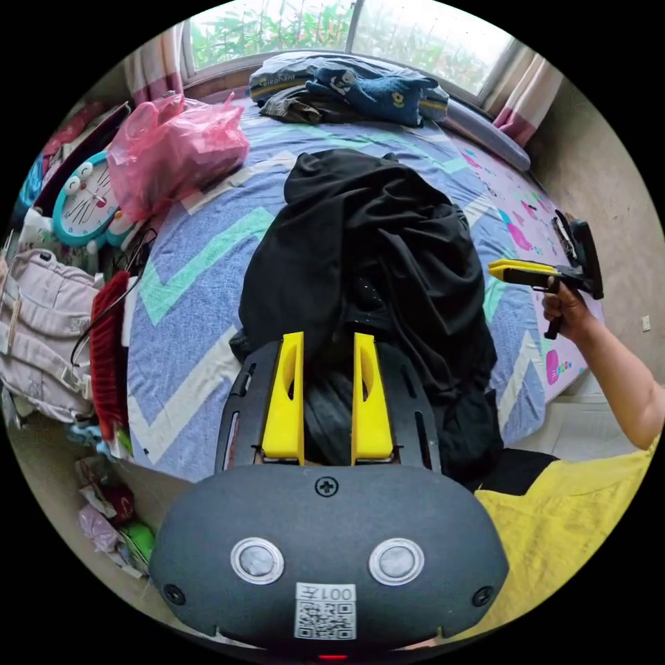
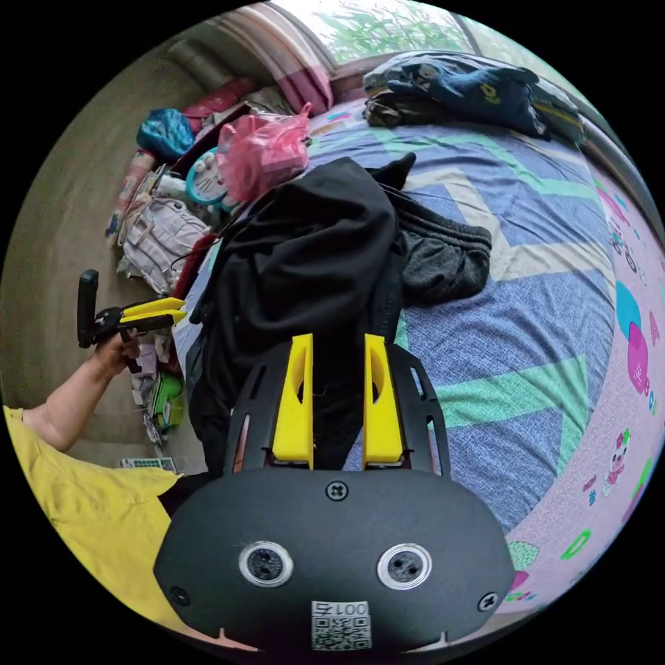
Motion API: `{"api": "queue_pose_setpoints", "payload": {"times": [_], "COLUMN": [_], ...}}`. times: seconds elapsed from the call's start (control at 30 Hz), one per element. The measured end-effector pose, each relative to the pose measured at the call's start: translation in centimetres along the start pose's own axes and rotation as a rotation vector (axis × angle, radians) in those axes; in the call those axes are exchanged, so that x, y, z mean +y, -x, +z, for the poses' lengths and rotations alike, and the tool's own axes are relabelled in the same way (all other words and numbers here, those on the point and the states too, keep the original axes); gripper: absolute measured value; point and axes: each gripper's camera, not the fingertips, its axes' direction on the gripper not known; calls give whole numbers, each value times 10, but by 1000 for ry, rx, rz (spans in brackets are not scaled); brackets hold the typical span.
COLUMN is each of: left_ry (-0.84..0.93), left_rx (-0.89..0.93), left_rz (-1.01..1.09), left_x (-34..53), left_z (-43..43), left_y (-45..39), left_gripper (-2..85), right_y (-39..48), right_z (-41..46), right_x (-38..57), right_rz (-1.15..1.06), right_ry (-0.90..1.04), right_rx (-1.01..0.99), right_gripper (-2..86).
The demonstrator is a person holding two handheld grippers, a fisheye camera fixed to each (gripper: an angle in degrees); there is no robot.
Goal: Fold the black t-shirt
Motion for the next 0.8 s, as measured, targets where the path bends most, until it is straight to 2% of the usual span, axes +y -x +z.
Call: {"api": "queue_pose_setpoints", "payload": {"times": [0.2,0.3,0.43,0.63,0.8], "left_ry": [76,86,-23,-157,-243], "left_rx": [-43,-20,-39,-22,73], "left_rz": [85,116,146,138,102], "left_x": [-33,-43,-43,-28,-7], "left_z": [-6,-19,-68,-150,-213], "left_y": [16,22,26,36,32], "left_gripper": [74,36,-11,-15,-16], "right_y": [-3,1,2,-5,-4], "right_z": [26,28,17,-20,-52], "right_x": [-15,-17,-10,15,43], "right_rz": [118,125,98,43,-97], "right_ry": [-1,-24,-52,-172,-239], "right_rx": [-13,-2,3,-89,-199], "right_gripper": [86,46,20,7,4]}}
